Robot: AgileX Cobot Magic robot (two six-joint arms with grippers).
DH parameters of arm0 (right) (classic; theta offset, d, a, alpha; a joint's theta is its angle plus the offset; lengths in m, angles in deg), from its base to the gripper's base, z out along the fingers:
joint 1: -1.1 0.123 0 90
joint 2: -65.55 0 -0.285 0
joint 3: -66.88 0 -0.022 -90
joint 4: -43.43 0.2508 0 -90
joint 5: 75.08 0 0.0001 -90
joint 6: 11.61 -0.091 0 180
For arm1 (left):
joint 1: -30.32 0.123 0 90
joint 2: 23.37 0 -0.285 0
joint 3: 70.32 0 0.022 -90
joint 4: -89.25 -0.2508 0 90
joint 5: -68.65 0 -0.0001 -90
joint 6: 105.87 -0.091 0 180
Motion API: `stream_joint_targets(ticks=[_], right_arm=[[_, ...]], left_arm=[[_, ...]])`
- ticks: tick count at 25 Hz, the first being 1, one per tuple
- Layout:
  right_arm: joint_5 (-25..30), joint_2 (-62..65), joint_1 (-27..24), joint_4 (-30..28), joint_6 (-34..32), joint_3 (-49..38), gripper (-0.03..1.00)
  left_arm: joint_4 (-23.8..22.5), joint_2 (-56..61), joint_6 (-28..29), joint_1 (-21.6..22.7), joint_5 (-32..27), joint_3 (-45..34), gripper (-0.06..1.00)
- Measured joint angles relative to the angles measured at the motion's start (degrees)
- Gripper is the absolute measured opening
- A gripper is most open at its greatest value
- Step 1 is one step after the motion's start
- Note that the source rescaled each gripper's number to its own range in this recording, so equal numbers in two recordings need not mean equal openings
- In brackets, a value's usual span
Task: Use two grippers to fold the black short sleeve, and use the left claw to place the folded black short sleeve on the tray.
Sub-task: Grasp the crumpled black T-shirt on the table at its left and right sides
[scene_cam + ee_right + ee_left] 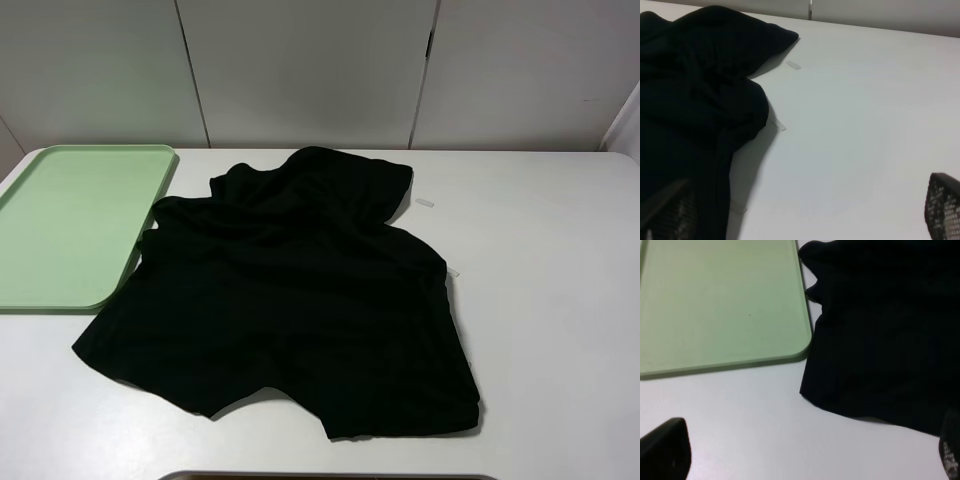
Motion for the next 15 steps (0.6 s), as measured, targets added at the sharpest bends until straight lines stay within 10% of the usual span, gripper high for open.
stream_joint_targets(ticks=[15], right_arm=[[0.0,0.0,0.0,0.0,0.0,0.0,1.0]], left_arm=[[0.0,0.11,0.0,0.0,0.0,0.0,1.0]])
